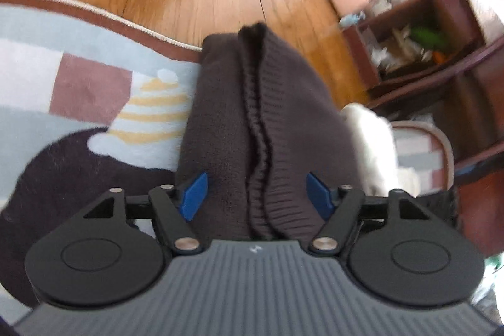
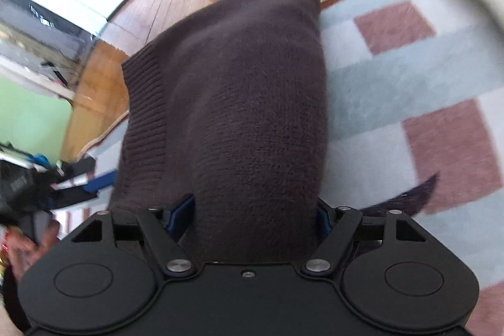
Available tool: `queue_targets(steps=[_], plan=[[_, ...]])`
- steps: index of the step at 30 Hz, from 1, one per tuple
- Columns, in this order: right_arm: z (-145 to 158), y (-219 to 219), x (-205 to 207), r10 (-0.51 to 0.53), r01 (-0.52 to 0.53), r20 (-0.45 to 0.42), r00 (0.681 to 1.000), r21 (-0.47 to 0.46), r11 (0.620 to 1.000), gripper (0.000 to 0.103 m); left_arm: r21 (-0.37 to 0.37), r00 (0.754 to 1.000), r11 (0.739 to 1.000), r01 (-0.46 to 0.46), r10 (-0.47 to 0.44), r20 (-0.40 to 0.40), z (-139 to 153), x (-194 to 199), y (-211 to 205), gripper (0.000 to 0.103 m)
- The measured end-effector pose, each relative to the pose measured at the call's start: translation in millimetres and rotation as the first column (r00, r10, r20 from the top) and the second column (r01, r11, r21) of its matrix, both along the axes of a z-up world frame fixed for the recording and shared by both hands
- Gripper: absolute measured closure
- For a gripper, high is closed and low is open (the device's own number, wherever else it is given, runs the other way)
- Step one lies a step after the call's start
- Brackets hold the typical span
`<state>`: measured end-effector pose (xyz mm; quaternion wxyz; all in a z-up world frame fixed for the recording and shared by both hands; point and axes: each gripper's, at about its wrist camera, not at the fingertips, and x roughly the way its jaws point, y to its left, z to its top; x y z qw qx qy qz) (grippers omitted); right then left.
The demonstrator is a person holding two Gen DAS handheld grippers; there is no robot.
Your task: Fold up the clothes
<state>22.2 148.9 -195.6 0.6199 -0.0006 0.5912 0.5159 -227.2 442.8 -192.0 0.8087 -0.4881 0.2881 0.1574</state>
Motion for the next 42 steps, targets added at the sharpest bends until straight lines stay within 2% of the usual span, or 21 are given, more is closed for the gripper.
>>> queue_targets(steps=[2, 5, 7, 9, 11, 14, 15, 21, 23, 24, 25, 26, 27, 30, 32, 34, 36, 38, 42], plan=[[-5, 3, -3, -0.007, 0.007, -0.002, 1.0, 0.038, 0.999, 0.019, -0.012, 1.0, 1.0, -0.014, 0.014, 0.003, -4, 2, -1, 0.017], [-3, 12, -11, 0.034, -0.036, 0.053, 0.998, 0.039, 0.999, 0.017, -0.007, 0.998, 0.998, -0.056, 0.055, -0.025, 3, -8, 1, 0.016], [-1, 15, -16, 0.054, -0.056, 0.082, 0.995, 0.02, 0.998, 0.017, 0.006, 0.992, 0.993, -0.12, 0.121, -0.041, 7, -18, 4, 0.016], [-2, 15, -16, 0.045, -0.047, 0.076, 0.996, 0.022, 0.999, 0.017, 0.019, 0.984, 0.985, -0.172, 0.173, -0.033, 12, -29, 7, 0.016], [-4, 11, -14, 0.025, -0.026, 0.044, 0.999, 0.032, 0.999, 0.017, 0.066, 0.982, 0.985, -0.161, 0.166, -0.086, 12, -28, 8, 0.016], [-6, 6, -11, 0.016, -0.017, 0.014, 1.0, 0.043, 0.999, 0.018, 0.012, 0.979, 0.99, -0.143, 0.144, -0.143, -2, -25, 9, 0.016], [-5, 4, -11, 0.012, -0.012, 0.006, 1.0, 0.043, 0.999, 0.018, -0.019, 0.981, 0.989, -0.144, 0.141, -0.134, -6, -25, 10, 0.016], [-10, -2, -8, 0.017, -0.014, -0.051, 0.999, 0.058, 0.998, 0.018, -0.184, 0.997, 0.98, -0.074, 0.073, -0.01, -31, -15, 5, 0.013], [-12, 1, -2, 0.033, -0.03, -0.067, 0.997, 0.051, 0.998, 0.018, -0.19, 0.996, 0.979, -0.075, 0.082, 0.029, -39, -11, -1, 0.011], [-12, 6, 2, 0.037, -0.033, -0.071, 0.997, 0.046, 0.998, 0.018, -0.162, 0.998, 0.985, -0.057, 0.061, 0.021, -37, -7, -6, 0.012], [-11, 10, 4, 0.036, -0.033, -0.067, 0.997, 0.046, 0.998, 0.018, -0.127, 1.0, 0.991, -0.03, 0.03, 0.001, -34, -3, -9, 0.034], [-10, 13, 5, 0.033, -0.03, -0.054, 0.998, 0.051, 0.998, 0.029, -0.068, 0.999, 0.998, 0.007, -0.01, -0.045, -28, 3, -15, 0.065], [-8, 15, 4, 0.035, -0.033, -0.029, 0.999, 0.058, 0.998, 0.041, -0.016, 0.997, 0.999, 0.031, -0.032, -0.077, -21, 7, -21, 0.067], [12, 13, -20, 0.083, -0.101, 0.144, 0.986, 0.123, 0.987, 0.056, 0.058, 0.996, 0.998, 0.037, -0.032, -0.083, 6, 11, -33, 0.072], [31, 7, -36, 0.095, -0.135, 0.228, 0.969, 0.165, 0.977, 0.058, 0.141, 0.997, 0.989, 0.048, -0.038, -0.07, 31, 18, -47, 0.074], [51, 0, -46, 0.085, -0.147, 0.275, 0.958, 0.214, 0.966, 0.059, 0.224, 0.996, 0.972, 0.07, -0.057, -0.062, 53, 27, -62, 0.074], [73, -8, -49, 0.053, -0.135, 0.307, 0.95, 0.252, 0.958, 0.059, 0.342, 0.993, 0.933, 0.109, -0.085, -0.085, 79, 41, -79, 0.074], [95, -19, -44, -0.001, -0.102, 0.332, 0.943, 0.293, 0.951, 0.059, 0.461, 0.987, 0.874, 0.155, -0.119, -0.105, 107, 61, -97, 0.074], [131, -58, -14, -0.125, -0.012, 0.356, 0.926, 0.359, 0.933, 0.059, 0.532, 0.972, 0.814, 0.234, -0.212, -0.103, 156, 117, -105, 0.074]])
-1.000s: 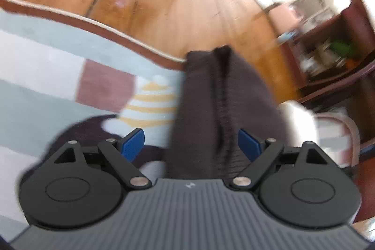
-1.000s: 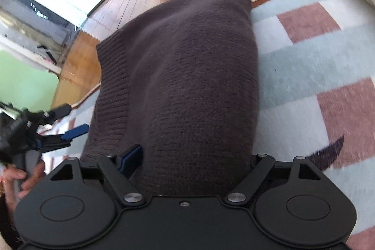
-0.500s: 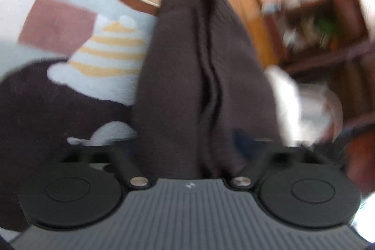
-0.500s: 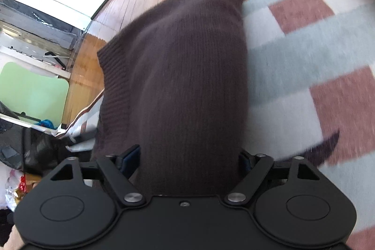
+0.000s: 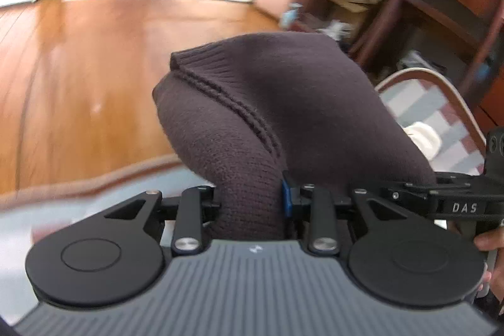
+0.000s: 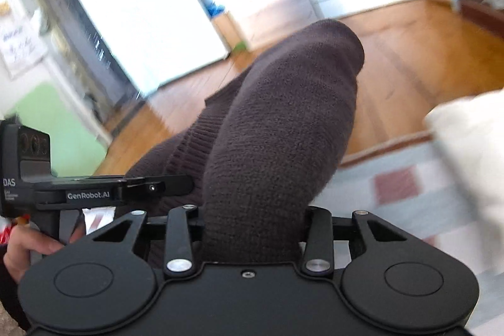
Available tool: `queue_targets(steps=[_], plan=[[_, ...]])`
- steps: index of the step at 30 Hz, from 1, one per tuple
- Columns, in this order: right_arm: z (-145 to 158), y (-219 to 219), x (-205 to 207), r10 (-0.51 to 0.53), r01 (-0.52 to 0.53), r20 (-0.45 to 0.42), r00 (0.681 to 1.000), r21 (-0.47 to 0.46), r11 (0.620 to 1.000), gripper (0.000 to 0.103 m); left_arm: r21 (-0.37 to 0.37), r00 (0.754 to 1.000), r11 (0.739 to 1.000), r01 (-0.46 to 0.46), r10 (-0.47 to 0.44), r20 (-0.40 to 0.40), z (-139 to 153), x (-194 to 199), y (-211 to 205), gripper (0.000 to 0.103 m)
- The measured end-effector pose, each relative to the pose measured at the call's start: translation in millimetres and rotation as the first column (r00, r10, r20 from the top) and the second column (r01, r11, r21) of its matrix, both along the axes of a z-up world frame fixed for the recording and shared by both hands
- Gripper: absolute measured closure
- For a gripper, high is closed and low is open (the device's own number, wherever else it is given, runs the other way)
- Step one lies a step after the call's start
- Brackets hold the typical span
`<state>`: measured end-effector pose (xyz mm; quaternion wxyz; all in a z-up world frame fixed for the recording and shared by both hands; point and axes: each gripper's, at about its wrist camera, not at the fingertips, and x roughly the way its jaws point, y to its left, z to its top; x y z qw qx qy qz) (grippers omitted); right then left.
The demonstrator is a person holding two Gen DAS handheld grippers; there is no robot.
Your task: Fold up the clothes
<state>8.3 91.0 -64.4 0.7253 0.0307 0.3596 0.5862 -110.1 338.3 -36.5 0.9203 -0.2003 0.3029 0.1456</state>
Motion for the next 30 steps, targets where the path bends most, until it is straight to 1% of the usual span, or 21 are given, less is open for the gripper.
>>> queue_targets(steps=[4, 6, 8, 10, 11, 12, 13, 14, 15, 16, 17, 19, 20, 21, 23, 25, 26, 27, 28, 29, 30], plan=[[24, -47, 41, -0.171, 0.17, 0.011, 0.985, 0.072, 0.983, 0.059, 0.056, 0.989, 0.987, 0.15, -0.149, -0.022, 41, 97, -12, 0.074], [31, -70, 59, -0.258, 0.254, 0.023, 0.966, 0.103, 0.962, 0.059, 0.067, 0.967, 0.967, 0.248, -0.243, -0.073, 52, 155, -27, 0.074], [33, -90, 76, -0.35, 0.344, 0.016, 0.937, 0.141, 0.928, 0.059, 0.089, 0.941, 0.941, 0.327, -0.316, -0.119, 63, 205, -44, 0.074], [30, -108, 90, -0.467, 0.461, -0.011, 0.884, 0.182, 0.869, 0.059, 0.111, 0.918, 0.915, 0.388, -0.374, -0.13, 73, 252, -61, 0.074], [26, -118, 95, -0.524, 0.52, -0.041, 0.851, 0.21, 0.828, 0.059, 0.129, 0.905, 0.898, 0.421, -0.406, -0.127, 77, 275, -70, 0.072], [20, -126, 101, -0.579, 0.578, -0.07, 0.812, 0.225, 0.784, 0.058, 0.136, 0.894, 0.885, 0.446, -0.432, -0.123, 77, 294, -78, 0.069], [13, -131, 107, -0.632, 0.635, -0.094, 0.77, 0.221, 0.741, 0.057, 0.139, 0.886, 0.876, 0.461, -0.447, -0.123, 73, 314, -83, 0.057], [4, -137, 115, -0.675, 0.682, -0.114, 0.729, 0.211, 0.7, 0.05, 0.157, 0.892, 0.879, 0.45, -0.435, -0.122, 65, 334, -87, 0.045], [-8, -141, 125, -0.706, 0.716, -0.129, 0.697, 0.184, 0.673, 0.04, 0.185, 0.909, 0.891, 0.414, -0.396, -0.128, 53, 348, -91, 0.037], [-23, -144, 136, -0.732, 0.746, -0.143, 0.666, 0.138, 0.651, 0.034, 0.203, 0.92, 0.899, 0.388, -0.364, -0.144, 39, 359, -92, 0.029], [-39, -149, 150, -0.754, 0.769, -0.157, 0.638, 0.073, 0.636, 0.027, 0.216, 0.927, 0.905, 0.367, -0.338, -0.162, 25, 370, -94, 0.029], [-74, -162, 180, -0.764, 0.767, -0.228, 0.603, -0.096, 0.634, 0.027, 0.141, 0.935, 0.932, 0.333, -0.308, -0.175, -10, 372, -82, 0.029], [-87, -171, 188, -0.753, 0.758, -0.289, 0.591, -0.119, 0.641, 0.027, 0.095, 0.939, 0.944, 0.315, -0.295, -0.18, -28, 372, -75, 0.029], [-97, -183, 193, -0.737, 0.753, -0.353, 0.577, -0.12, 0.647, 0.027, 0.041, 0.941, 0.955, 0.295, -0.283, -0.185, -45, 366, -64, 0.029], [-104, -206, 196, -0.688, 0.753, -0.466, 0.557, -0.066, 0.654, 0.027, -0.036, 0.954, 0.972, 0.231, -0.234, -0.189, -75, 345, -40, 0.029], [-105, -214, 199, -0.66, 0.724, -0.483, 0.575, -0.076, 0.686, 0.026, -0.098, 0.966, 0.979, 0.18, -0.194, -0.169, -95, 331, -17, 0.029], [-103, -214, 201, -0.659, 0.711, -0.458, 0.596, -0.08, 0.699, 0.026, -0.174, 0.972, 0.972, 0.155, -0.181, -0.147, -104, 322, -5, 0.029], [-101, -213, 203, -0.66, 0.701, -0.43, 0.616, -0.082, 0.709, 0.025, -0.266, 0.979, 0.955, 0.128, -0.165, -0.121, -114, 314, 9, 0.029], [-99, -214, 206, -0.66, 0.7, -0.424, 0.62, -0.083, 0.71, 0.024, -0.364, 0.984, 0.925, 0.108, -0.152, -0.093, -121, 305, 18, 0.029], [-101, -217, 214, -0.662, 0.708, -0.445, 0.603, -0.084, 0.701, 0.024, -0.475, 0.988, 0.874, 0.103, -0.145, -0.053, -130, 295, 26, 0.029], [-104, -221, 220, -0.664, 0.721, -0.474, 0.578, -0.085, 0.688, 0.024, -0.549, 0.99, 0.828, 0.112, -0.14, -0.01, -134, 286, 29, 0.029]])
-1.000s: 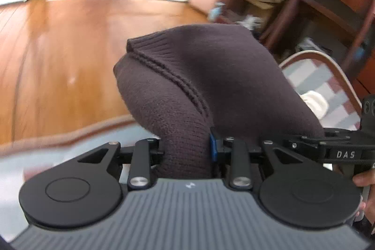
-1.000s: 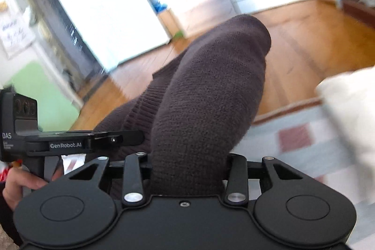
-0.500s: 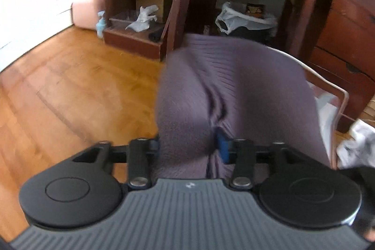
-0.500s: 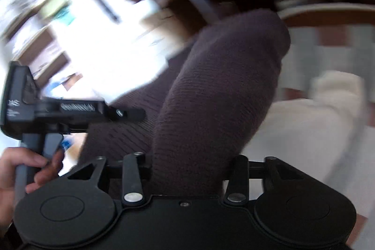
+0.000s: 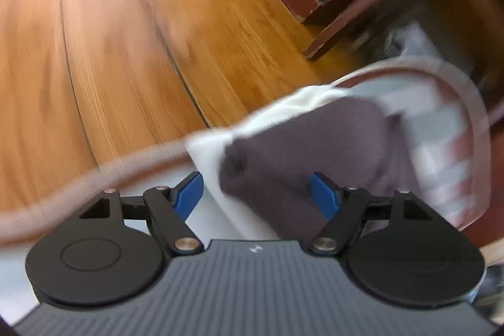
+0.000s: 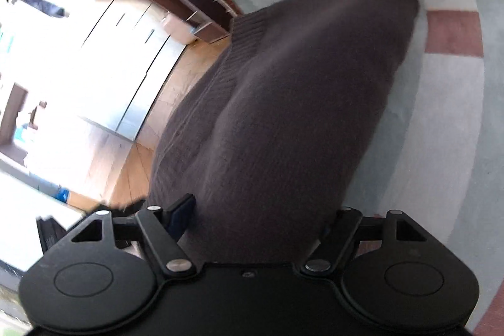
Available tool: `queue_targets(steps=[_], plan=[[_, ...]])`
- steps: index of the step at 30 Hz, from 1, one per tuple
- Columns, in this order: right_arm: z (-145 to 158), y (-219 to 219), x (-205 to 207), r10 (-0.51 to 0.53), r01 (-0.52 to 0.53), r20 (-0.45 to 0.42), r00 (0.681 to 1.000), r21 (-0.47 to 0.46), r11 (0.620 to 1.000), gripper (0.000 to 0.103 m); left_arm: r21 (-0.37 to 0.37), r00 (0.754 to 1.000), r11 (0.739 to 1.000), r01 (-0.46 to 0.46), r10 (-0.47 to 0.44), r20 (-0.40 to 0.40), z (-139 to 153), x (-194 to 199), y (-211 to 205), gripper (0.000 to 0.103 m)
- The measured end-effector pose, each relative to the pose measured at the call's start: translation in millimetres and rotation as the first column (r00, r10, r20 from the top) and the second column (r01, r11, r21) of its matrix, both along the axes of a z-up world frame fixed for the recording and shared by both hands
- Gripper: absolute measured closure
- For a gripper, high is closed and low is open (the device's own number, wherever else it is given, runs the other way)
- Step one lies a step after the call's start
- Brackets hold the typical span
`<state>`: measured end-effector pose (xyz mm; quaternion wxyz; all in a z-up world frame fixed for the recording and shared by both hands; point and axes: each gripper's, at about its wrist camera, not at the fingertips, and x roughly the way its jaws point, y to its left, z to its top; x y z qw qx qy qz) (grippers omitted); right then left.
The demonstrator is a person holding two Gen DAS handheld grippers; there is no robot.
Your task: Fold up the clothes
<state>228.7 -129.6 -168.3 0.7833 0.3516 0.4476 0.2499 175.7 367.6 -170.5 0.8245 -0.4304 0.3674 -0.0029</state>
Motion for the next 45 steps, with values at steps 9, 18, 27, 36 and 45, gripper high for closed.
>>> queue_targets(steps=[9, 18, 27, 36, 45], plan=[[-14, -15, 12, -0.064, 0.068, -0.047, 0.997, 0.092, 0.993, 0.024, 0.003, 0.984, 0.993, 0.116, -0.115, 0.138, 14, -53, -56, 0.011], [-20, -39, 11, -0.086, 0.09, -0.038, 0.996, 0.136, 0.987, 0.024, 0.135, 0.993, 0.983, 0.121, -0.118, -0.024, -6, -6, -100, 0.082], [-16, -54, 44, -0.118, 0.117, 0.038, 0.992, 0.026, 0.993, 0.028, 0.329, 0.996, 0.94, 0.093, -0.084, -0.041, 18, 2, -111, 0.084], [88, 5, 41, 0.171, -0.012, 0.508, 0.844, -0.302, 0.953, 0.08, 0.44, 0.999, 0.897, 0.044, -0.04, -0.019, 38, -1, -106, 0.086], [25, -34, 81, 0.049, 0.089, 0.287, 0.957, -0.449, 0.889, 0.076, 0.448, 0.996, 0.89, 0.082, -0.061, -0.061, 37, 12, -120, 0.086]])
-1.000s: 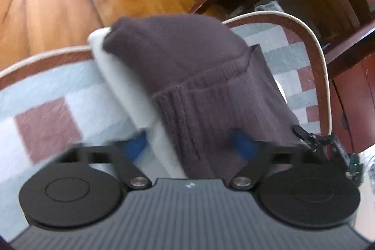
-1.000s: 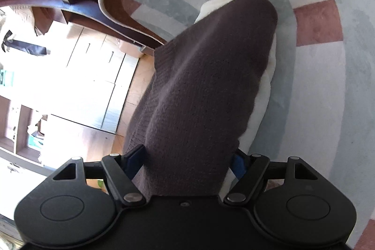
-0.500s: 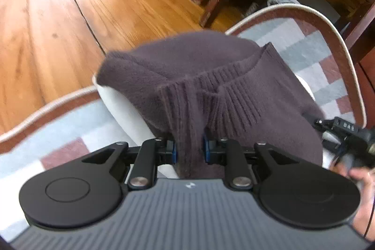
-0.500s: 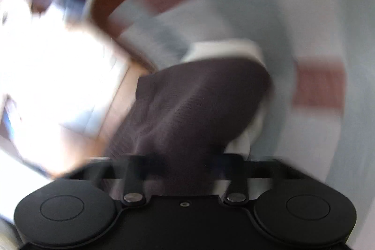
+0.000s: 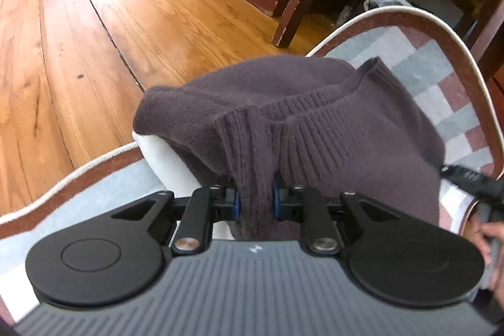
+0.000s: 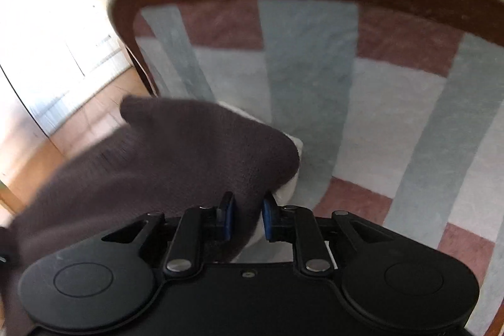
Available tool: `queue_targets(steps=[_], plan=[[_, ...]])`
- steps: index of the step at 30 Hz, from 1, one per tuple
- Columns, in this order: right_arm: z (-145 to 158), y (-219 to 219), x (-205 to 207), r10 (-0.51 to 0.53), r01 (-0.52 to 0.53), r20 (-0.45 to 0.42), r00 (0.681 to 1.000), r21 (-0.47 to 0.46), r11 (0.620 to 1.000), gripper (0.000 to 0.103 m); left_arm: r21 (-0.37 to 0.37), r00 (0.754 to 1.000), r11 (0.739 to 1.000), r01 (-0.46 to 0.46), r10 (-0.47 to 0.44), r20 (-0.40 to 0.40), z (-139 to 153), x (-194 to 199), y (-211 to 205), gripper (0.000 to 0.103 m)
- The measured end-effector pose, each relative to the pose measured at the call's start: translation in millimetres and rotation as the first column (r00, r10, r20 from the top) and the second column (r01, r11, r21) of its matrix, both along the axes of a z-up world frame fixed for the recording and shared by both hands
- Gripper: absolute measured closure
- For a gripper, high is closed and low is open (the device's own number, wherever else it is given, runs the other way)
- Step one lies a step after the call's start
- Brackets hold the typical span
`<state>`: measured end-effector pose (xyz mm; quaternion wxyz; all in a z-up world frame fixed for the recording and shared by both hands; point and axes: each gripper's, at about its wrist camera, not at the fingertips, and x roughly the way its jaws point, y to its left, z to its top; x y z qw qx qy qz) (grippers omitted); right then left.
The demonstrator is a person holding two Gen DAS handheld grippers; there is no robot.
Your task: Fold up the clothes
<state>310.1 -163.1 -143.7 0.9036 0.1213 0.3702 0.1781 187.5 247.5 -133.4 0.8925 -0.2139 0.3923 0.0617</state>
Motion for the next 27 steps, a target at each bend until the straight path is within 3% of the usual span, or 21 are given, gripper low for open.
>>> queue_targets(steps=[4, 5, 6, 11, 15, 18, 20, 24, 26, 27], plan=[[13, 0, -23, -0.007, 0.007, -0.007, 1.0, 0.056, 0.998, 0.059, -0.009, 1.0, 1.0, -0.004, 0.004, -0.002, 0, -3, 1, 0.086], [12, 1, -32, -0.007, 0.008, -0.009, 1.0, 0.088, 0.996, 0.046, -0.009, 1.0, 1.0, -0.002, 0.002, -0.004, 0, -3, 0, 0.086], [11, 2, -41, -0.007, 0.008, -0.011, 1.0, 0.12, 0.993, 0.039, -0.007, 1.0, 1.0, 0.001, -0.001, -0.006, 0, -4, 0, 0.086], [4, 26, -81, 0.093, -0.076, -0.062, 0.994, 0.227, 0.971, 0.035, -0.007, 1.0, 1.0, 0.015, -0.015, -0.009, 3, -5, 1, 0.086], [-15, 45, -102, 0.113, -0.039, -0.203, 0.973, 0.338, 0.94, 0.023, -0.029, 1.0, 0.999, 0.017, -0.017, -0.011, 3, -4, 4, 0.086], [-30, 56, -113, 0.116, 0.032, -0.318, 0.941, 0.425, 0.905, 0.023, -0.039, 1.0, 0.999, 0.019, -0.02, -0.015, 3, -3, 5, 0.086], [-34, 73, -114, 0.148, 0.011, -0.331, 0.932, 0.434, 0.901, 0.023, -0.029, 1.0, 0.999, 0.026, -0.027, -0.014, 5, 0, 4, 0.086], [-33, 108, -117, 0.167, -0.033, -0.276, 0.947, 0.433, 0.901, 0.064, -0.07, 0.999, 0.997, 0.033, -0.032, 0.008, 19, 1, 18, 0.086], [-35, 113, -120, 0.167, 0.029, -0.322, 0.932, 0.526, 0.85, 0.07, -0.125, 0.999, 0.992, 0.013, -0.007, 0.048, 28, -7, 34, 0.085], [-39, 112, -119, 0.19, 0.058, -0.349, 0.918, 0.591, 0.805, 0.07, -0.147, 0.998, 0.989, 0.006, 0.004, 0.069, 33, -12, 40, 0.085]])
